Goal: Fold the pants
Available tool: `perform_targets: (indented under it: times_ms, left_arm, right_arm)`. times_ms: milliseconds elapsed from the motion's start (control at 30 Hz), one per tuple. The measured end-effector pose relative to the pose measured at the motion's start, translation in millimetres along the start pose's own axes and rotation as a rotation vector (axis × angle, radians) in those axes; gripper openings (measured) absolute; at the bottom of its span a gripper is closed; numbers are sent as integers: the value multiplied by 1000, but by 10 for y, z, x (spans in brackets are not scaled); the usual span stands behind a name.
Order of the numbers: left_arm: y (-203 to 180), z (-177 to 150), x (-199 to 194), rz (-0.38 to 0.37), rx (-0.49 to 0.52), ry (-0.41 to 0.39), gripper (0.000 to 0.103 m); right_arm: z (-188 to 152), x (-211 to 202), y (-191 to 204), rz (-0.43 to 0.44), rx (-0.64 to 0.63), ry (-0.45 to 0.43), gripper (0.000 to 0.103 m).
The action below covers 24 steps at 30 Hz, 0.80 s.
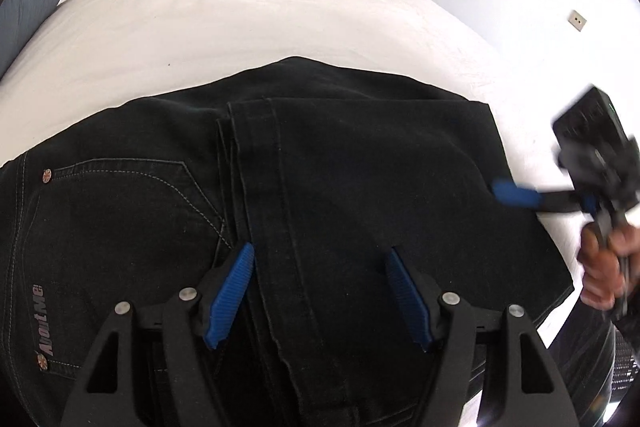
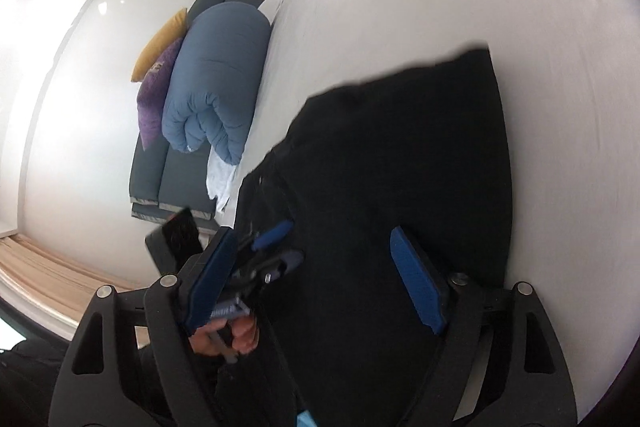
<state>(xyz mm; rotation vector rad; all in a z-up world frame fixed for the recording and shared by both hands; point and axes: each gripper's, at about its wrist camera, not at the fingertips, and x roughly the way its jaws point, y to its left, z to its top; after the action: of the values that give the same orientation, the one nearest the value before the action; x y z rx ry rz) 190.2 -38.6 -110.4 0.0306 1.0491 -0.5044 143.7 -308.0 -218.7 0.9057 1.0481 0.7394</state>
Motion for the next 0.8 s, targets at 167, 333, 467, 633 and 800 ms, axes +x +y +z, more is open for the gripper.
perform_targets:
  times_ms: [167, 333, 467, 633, 800]
  left_arm:
    - [93, 7, -35, -14, -6, 2, 70]
    - [146, -80, -181, 0, 1, -11, 70]
    - [13, -133, -296, 7, -9, -28, 71]
    - [194, -225, -553, -33, -148, -85, 72]
    - [677, -557, -1200, -41, -350, -256, 95]
  right_arm:
    - [-989, -191, 360, -20, -47, 79, 79]
    - [-1004, -346, 704, 14, -82, 39, 79]
    - [-518, -154, 809, 106, -56, -29, 79]
    - [-501, 485, 523, -129, -26, 82, 78]
    - [-664, 482, 854, -217, -87, 45, 79]
